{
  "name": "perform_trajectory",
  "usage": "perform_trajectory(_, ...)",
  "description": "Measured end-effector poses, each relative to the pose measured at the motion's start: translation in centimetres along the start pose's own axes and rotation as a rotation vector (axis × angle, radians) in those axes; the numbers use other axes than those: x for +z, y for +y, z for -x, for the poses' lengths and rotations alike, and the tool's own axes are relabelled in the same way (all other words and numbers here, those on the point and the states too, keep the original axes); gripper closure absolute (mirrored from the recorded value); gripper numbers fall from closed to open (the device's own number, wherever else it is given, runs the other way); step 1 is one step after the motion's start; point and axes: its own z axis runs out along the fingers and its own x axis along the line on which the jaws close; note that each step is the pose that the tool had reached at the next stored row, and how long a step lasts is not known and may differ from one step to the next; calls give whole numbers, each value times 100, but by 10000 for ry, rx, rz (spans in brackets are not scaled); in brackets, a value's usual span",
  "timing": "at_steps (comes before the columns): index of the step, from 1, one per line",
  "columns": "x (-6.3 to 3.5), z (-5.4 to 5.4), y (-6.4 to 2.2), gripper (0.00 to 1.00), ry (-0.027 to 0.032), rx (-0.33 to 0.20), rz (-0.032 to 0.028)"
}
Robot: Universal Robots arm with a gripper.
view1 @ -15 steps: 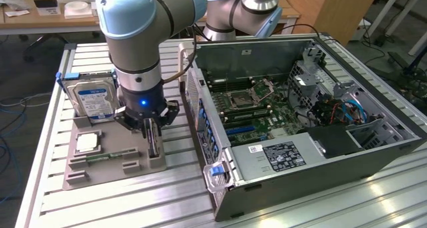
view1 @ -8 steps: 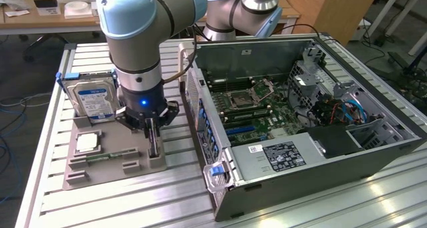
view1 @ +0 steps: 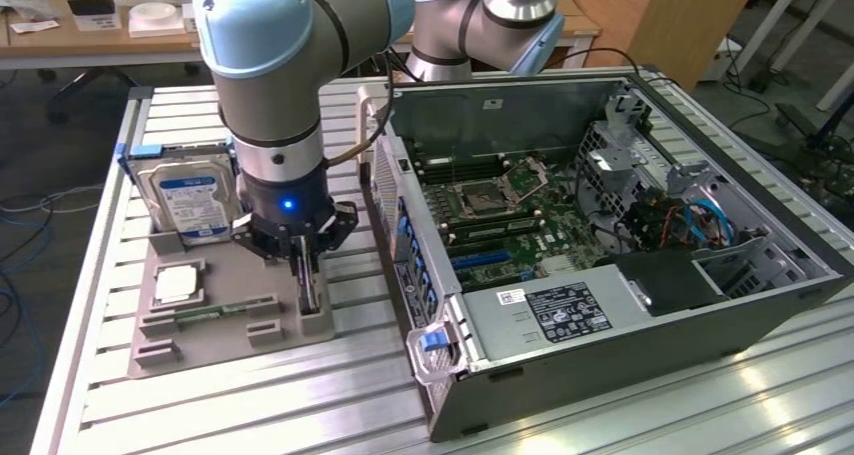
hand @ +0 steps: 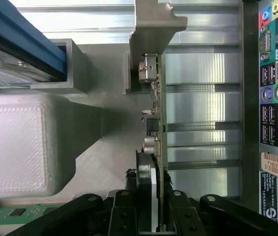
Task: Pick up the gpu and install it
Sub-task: 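Pick up the gpu and move the gpu toward the slot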
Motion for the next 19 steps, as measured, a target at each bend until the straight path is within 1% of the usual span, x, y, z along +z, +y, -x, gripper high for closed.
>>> perform_trajectory(7,-1,0,0,72,0,0,-1)
perform_trajectory(9,-17,1,1,72,1,0,-2)
perform_trajectory(16,-215,5,8,72,5,1,-1)
perform_trajectory(19,-261,7,10,72,13,0,-1)
